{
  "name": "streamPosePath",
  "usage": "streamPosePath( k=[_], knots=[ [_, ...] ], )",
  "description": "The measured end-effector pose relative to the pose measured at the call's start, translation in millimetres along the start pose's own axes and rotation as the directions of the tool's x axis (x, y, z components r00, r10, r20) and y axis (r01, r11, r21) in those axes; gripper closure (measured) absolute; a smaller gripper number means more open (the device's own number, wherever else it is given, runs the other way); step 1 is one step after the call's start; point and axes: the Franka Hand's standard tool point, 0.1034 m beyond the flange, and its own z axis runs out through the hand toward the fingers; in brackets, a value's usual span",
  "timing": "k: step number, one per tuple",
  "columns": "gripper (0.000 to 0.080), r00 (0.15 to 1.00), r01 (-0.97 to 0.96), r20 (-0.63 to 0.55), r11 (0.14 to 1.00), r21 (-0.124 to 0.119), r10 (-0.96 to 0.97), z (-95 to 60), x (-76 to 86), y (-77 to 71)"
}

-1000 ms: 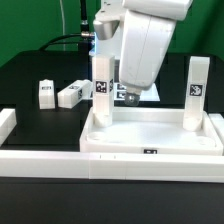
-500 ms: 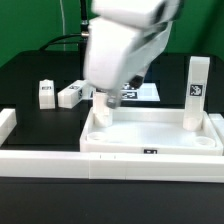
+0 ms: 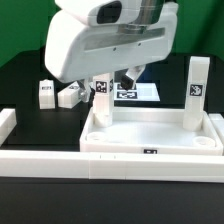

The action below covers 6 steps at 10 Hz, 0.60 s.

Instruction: Assemble desk

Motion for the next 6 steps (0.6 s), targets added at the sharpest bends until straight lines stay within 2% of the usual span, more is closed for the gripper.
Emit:
streamPosePath(
  k=[1,2,3,4,5,6],
  knots=[
    [0.0151,0.998,-0.058,0.002,0.998,0.005,0.058,0.2,-1.8,0.8],
    [0.0151,0.992,-0.123,0.015,0.99,0.065,0.122,3.0,-16.2,4.8],
    [0.0151,0.98,-0.2,0.027,0.972,0.12,0.198,7.1,-36.2,17.5],
    [0.0151,0.972,-0.235,0.05,0.961,0.147,0.23,10.2,-54.0,28.7],
    [0.0151,0.978,-0.207,0.037,0.967,0.147,0.203,15.1,-70.9,45.3],
    [0.0151,0.973,-0.233,0.042,0.961,0.147,0.229,19.3,-83.7,54.7]
  ],
)
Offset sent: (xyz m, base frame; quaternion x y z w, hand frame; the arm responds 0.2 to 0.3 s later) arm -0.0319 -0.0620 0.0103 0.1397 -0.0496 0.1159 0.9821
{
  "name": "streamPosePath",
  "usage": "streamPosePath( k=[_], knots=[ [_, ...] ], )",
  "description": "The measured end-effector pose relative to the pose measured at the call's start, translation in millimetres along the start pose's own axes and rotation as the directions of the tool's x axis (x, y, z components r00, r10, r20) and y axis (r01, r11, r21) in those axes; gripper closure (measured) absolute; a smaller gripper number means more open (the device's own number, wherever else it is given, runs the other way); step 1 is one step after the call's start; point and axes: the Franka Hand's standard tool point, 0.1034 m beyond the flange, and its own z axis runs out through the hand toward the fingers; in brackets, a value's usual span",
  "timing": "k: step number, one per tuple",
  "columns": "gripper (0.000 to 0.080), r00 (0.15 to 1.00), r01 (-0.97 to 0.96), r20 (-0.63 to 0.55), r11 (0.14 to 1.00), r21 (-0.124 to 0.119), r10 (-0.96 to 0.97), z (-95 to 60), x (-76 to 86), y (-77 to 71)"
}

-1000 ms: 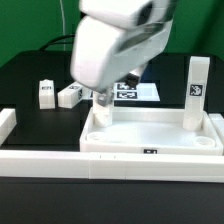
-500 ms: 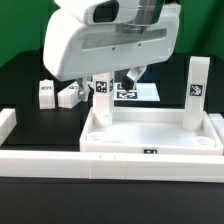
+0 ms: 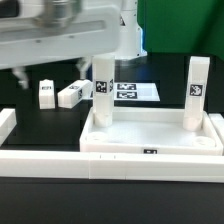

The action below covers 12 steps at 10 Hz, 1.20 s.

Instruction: Assemble desk

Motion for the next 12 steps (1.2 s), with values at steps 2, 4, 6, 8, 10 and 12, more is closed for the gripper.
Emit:
streamPosePath(
  k=[2,4,6,8,10,12],
  knots=[
    [0.0151,1.0,0.01,0.0,1.0,0.0,-0.01,0.3,5.2,-7.3],
    [0.0151,1.0,0.008,0.001,1.0,0.001,-0.008,1.1,4.3,-6.2],
    [0.0151,0.999,-0.031,0.014,0.999,0.008,0.031,3.1,-10.3,9.7],
    [0.0151,0.981,-0.162,0.118,0.984,0.078,0.152,20.3,-46.2,10.5],
    [0.0151,0.979,-0.163,0.135,0.983,0.084,0.151,31.1,-52.9,6.5],
    [0.0151,0.979,-0.166,0.134,0.983,0.082,0.154,30.6,-51.9,6.4]
  ],
)
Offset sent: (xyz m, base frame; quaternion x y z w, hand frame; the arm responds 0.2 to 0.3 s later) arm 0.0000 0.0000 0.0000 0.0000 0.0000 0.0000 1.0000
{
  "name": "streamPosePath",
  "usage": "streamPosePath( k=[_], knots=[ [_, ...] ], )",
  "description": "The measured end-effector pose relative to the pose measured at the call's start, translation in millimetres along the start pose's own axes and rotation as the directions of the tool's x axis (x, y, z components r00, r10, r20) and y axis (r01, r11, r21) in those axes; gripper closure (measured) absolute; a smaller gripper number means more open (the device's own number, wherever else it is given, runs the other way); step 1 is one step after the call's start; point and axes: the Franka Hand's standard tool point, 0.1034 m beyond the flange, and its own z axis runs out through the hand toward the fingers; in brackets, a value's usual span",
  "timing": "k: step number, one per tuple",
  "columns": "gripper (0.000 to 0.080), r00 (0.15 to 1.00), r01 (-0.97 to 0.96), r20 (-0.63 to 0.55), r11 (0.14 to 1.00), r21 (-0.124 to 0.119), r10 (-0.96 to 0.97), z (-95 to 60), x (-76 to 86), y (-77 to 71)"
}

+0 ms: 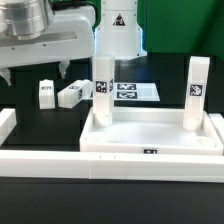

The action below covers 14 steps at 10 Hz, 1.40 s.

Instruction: Assemble desk

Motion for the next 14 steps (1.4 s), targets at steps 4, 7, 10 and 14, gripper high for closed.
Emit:
streamPosePath(
  k=[4,7,10,14],
  knots=[
    [0.0151,0.926,-0.376,0.06,0.923,0.084,0.372,10.0,-22.9,9.6],
    [0.0151,0.917,-0.398,0.079,0.912,0.102,0.391,16.0,-35.1,19.5],
    [0.0151,0.911,-0.412,0.089,0.903,0.121,0.404,24.7,-31.8,17.1],
    [0.0151,0.9,-0.43,0.126,0.895,0.119,0.416,60.9,-33.0,11.6]
  ],
)
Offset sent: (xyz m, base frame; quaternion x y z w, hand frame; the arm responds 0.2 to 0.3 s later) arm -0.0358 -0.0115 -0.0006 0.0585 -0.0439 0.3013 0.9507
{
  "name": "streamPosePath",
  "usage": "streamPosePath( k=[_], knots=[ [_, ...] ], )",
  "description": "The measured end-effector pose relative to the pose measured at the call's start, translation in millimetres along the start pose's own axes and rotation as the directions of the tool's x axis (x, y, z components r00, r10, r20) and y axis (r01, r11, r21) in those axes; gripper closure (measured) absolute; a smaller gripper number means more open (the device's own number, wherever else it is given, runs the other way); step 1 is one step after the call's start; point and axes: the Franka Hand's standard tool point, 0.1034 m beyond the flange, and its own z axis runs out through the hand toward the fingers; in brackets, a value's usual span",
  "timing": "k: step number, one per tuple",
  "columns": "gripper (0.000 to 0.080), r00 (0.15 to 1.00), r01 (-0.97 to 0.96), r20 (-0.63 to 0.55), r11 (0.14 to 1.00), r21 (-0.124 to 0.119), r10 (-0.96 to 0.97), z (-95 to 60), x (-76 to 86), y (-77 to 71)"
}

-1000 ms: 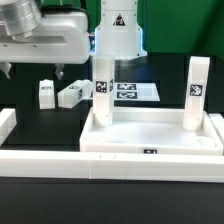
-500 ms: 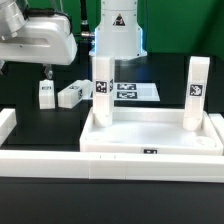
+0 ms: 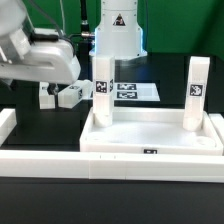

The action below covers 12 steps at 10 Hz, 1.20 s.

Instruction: Assemble desk

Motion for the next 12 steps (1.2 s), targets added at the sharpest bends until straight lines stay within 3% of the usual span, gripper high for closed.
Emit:
streamPosePath(
  k=[8,10,12],
  knots=[
    [0.0151,0.999,0.003,0.042,1.0,0.009,-0.003,13.2,-16.4,-5.2],
    [0.0151,0.993,0.003,0.117,1.0,0.016,-0.005,16.5,-20.9,-6.8],
    [0.0151,0.993,0.015,0.115,1.0,0.002,-0.015,13.7,-7.8,-11.1]
  ],
)
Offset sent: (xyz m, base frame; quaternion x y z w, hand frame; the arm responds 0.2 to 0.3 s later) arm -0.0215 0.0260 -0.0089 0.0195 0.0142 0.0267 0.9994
